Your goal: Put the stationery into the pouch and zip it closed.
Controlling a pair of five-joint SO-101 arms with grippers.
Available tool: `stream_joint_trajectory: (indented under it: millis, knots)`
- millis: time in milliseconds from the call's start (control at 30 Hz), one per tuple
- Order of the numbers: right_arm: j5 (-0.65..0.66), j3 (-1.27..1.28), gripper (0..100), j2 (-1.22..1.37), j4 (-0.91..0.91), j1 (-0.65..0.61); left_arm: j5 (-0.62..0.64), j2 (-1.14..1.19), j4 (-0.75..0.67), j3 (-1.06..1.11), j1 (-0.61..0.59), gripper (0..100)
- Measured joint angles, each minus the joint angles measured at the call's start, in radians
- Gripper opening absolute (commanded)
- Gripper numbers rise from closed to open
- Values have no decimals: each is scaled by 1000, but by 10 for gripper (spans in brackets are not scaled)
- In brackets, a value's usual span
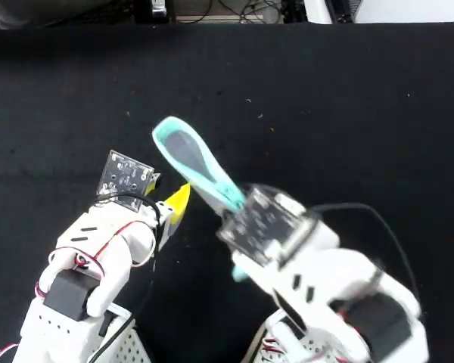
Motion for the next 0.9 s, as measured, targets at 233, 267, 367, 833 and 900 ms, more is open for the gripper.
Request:
stream_joint_trajectory:
  millis: [233, 267, 367, 833, 900]
  knots:
    - [-3, 109, 96, 72, -163, -5, 0, 0, 0, 0, 0, 192]
    - [-3, 114, 114, 54, -146, -5, 0, 0, 0, 0, 0, 192]
    - [-2, 124, 166, -40, -58, -2, 0, 0, 0, 0, 0, 192]
    - [2, 218, 160, -361, 23, -2, 0, 0, -3, 26, 0, 192]
    - [2, 219, 150, -368, 23, -2, 0, 0, -14, 35, 0, 192]
